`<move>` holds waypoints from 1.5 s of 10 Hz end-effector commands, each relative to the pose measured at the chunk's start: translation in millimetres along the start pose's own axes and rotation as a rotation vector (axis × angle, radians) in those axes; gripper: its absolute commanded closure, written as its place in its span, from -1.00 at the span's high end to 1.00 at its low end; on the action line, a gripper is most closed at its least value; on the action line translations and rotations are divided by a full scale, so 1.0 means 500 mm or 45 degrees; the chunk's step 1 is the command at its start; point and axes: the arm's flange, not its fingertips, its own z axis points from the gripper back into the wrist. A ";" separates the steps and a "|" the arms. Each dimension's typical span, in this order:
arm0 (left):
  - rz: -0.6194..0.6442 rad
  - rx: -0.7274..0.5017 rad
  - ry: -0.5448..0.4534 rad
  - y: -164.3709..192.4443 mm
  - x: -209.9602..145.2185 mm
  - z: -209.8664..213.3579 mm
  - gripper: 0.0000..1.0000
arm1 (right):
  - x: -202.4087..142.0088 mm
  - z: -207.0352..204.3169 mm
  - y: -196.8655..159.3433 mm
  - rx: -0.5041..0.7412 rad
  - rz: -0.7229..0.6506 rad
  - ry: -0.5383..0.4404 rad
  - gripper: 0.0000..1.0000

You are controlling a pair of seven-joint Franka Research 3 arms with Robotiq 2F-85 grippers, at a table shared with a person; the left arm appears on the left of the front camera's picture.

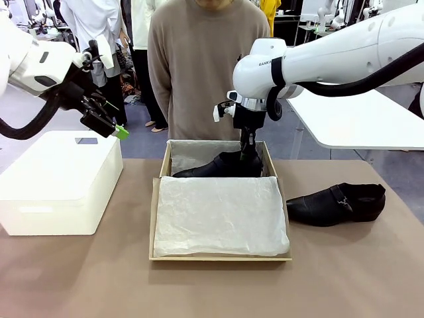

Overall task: Pack the shoes into the box.
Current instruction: Place one shoe of the Shoes into the Shoes Box, then place the other shoe of the Shoes into the Shoes Box.

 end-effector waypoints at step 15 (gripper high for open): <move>0.010 -0.010 -0.012 0.000 -0.001 -0.001 1.00 | -0.002 0.085 0.020 0.045 -0.006 0.012 1.00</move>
